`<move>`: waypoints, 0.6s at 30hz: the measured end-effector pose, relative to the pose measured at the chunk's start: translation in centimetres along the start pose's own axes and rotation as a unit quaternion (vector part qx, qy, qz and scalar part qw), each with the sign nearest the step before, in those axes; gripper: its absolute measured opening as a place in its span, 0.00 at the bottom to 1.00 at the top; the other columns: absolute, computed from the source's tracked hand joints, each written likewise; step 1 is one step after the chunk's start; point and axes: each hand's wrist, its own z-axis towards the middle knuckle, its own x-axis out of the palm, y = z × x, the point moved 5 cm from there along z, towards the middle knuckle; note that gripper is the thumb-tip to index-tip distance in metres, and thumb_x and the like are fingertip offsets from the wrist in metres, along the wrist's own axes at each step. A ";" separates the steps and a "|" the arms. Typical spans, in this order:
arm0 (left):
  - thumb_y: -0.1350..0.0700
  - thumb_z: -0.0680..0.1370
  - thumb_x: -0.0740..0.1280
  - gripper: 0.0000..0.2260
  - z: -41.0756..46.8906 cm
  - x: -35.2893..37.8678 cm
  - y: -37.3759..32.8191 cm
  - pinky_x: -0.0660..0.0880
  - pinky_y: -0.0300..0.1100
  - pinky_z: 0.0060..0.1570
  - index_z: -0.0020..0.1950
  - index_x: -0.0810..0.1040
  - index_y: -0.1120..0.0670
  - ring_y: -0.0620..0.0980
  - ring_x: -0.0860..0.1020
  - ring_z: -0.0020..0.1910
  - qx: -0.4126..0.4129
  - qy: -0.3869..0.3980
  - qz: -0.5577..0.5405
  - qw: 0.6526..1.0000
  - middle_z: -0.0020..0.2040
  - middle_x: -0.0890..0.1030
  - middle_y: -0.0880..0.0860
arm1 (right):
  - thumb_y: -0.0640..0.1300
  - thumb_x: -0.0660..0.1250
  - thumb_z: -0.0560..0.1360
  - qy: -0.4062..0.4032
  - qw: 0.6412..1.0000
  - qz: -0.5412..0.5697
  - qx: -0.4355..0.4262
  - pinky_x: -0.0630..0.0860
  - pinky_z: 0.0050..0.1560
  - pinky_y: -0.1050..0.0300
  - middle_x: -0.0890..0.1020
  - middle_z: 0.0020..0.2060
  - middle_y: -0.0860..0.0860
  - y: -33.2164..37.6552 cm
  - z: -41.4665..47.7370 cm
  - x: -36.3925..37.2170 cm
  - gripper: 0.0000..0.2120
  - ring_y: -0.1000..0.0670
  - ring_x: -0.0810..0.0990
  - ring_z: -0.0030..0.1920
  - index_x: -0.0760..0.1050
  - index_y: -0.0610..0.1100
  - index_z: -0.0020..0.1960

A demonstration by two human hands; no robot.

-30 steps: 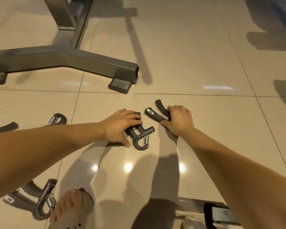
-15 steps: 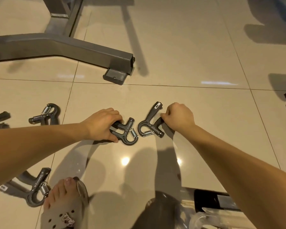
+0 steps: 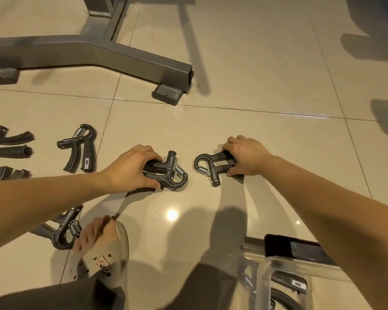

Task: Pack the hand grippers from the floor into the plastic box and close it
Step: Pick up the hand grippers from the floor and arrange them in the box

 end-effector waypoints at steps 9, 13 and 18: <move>0.42 0.64 0.81 0.30 -3.4 -1.6 -5.6 0.73 0.46 0.55 0.62 0.79 0.50 0.47 0.71 0.53 0.008 -0.062 -0.026 0.998 0.51 0.76 0.45 | 0.62 0.76 0.67 -0.092 0.988 0.063 0.107 0.69 0.41 0.53 0.74 0.48 0.53 0.1 -7.9 -5.1 0.26 0.47 0.71 0.47 0.75 0.47 0.56; 0.44 0.65 0.81 0.29 -5.7 -3.0 -10.5 0.72 0.43 0.56 0.62 0.79 0.51 0.47 0.72 0.54 0.041 -0.104 -0.043 0.993 0.52 0.77 0.45 | 0.63 0.75 0.67 -0.164 0.975 0.070 0.132 0.70 0.41 0.52 0.74 0.48 0.54 1.1 -15.1 -8.9 0.28 0.48 0.71 0.48 0.75 0.48 0.58; 0.40 0.66 0.78 0.29 -8.9 -6.7 -16.3 0.71 0.43 0.55 0.63 0.78 0.50 0.47 0.71 0.53 0.131 -0.108 0.016 0.985 0.53 0.75 0.44 | 0.65 0.75 0.67 -0.189 0.969 0.037 0.156 0.72 0.42 0.52 0.76 0.51 0.53 2.7 -24.2 -11.2 0.30 0.48 0.73 0.50 0.75 0.48 0.60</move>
